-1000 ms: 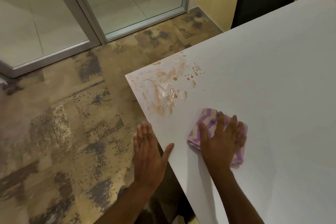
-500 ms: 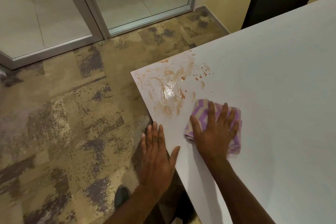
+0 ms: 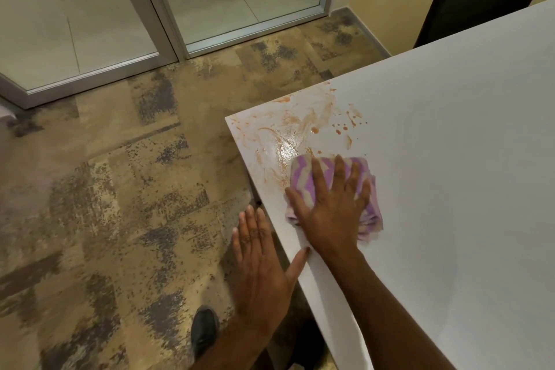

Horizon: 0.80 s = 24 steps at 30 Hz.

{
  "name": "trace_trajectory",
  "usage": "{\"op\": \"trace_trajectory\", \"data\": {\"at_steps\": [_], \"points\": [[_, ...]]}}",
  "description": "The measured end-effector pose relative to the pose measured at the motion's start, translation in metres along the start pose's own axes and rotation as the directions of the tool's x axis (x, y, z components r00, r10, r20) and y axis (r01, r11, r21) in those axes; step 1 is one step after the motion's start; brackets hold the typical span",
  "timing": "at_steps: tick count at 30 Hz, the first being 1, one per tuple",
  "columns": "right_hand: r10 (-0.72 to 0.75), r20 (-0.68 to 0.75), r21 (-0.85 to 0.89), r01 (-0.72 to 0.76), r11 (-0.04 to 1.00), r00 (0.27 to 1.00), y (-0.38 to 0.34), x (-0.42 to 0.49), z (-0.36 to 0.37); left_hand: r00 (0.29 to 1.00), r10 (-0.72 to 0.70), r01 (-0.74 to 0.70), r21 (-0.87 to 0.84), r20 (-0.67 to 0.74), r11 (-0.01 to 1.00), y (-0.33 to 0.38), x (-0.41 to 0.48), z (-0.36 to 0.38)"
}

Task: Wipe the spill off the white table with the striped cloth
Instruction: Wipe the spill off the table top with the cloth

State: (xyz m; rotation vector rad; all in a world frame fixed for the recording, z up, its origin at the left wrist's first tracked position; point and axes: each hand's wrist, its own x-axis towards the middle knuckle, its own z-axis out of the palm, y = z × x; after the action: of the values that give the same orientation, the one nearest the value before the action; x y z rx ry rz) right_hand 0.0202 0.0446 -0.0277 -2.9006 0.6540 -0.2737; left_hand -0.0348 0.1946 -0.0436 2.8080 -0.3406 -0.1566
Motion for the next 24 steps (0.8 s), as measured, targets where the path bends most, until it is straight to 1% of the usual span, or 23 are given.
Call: {"op": "trace_trajectory", "data": {"at_steps": [2, 4, 5, 8, 11, 13, 15, 16, 18, 21, 22, 24], "points": [[0.083, -0.065, 0.014, -0.083, 0.996, 0.994, 0.008, 0.009, 0.002, 1.000, 0.000, 0.000, -0.003, -0.011, 1.000, -0.001, 0.002, 0.000], [0.125, -0.078, 0.002, -0.125, 0.992, 0.989, 0.016, 0.006, 0.001, 1.000, 0.006, -0.007, -0.019, -0.013, 1.000, -0.002, 0.004, -0.001], [0.096, -0.077, -0.018, -0.097, 0.995, 0.992, 0.019, 0.000, 0.000, 1.000, 0.013, -0.013, -0.021, -0.013, 1.000, -0.003, 0.005, -0.001], [-0.087, -0.074, -0.045, 0.084, 0.995, 0.994, 0.020, -0.023, -0.005, 1.000, 0.026, -0.026, -0.016, -0.005, 1.000, -0.006, 0.008, -0.004], [-0.171, -0.024, 0.025, 0.172, 0.985, 0.985, -0.003, -0.023, -0.004, 0.998, 0.057, -0.057, -0.003, 0.016, 0.998, -0.011, 0.011, -0.007], [-0.244, -0.021, 0.079, 0.245, 0.966, 0.970, -0.024, -0.009, 0.001, 0.996, 0.093, -0.093, 0.018, 0.019, 0.995, -0.014, 0.013, -0.009], [-0.280, -0.016, 0.112, 0.280, 0.954, 0.960, -0.039, 0.008, 0.006, 0.995, 0.103, -0.104, 0.051, 0.016, 0.993, -0.015, 0.015, -0.009], [-0.258, -0.015, 0.114, 0.258, 0.959, 0.966, -0.042, 0.017, 0.008, 0.995, 0.101, -0.102, 0.062, 0.015, 0.993, -0.015, 0.016, -0.010], [-0.164, -0.010, 0.088, 0.165, 0.982, 0.986, -0.040, 0.031, 0.012, 0.996, 0.093, -0.093, 0.057, 0.003, 0.994, -0.015, 0.018, -0.009], [-0.030, -0.045, 0.050, 0.033, 0.998, 0.999, -0.017, 0.035, 0.008, 0.997, 0.080, -0.080, 0.019, -0.007, 0.997, -0.016, 0.021, -0.011], [-0.007, -0.053, 0.040, 0.009, 0.999, 0.999, -0.008, 0.029, 0.007, 0.997, 0.076, -0.076, 0.016, -0.001, 0.997, -0.016, 0.021, -0.011], [-0.036, -0.062, -0.008, 0.036, 0.999, 0.997, 0.006, 0.009, 0.003, 0.998, 0.067, -0.067, 0.013, 0.019, 0.998, -0.017, 0.021, -0.011]]}}
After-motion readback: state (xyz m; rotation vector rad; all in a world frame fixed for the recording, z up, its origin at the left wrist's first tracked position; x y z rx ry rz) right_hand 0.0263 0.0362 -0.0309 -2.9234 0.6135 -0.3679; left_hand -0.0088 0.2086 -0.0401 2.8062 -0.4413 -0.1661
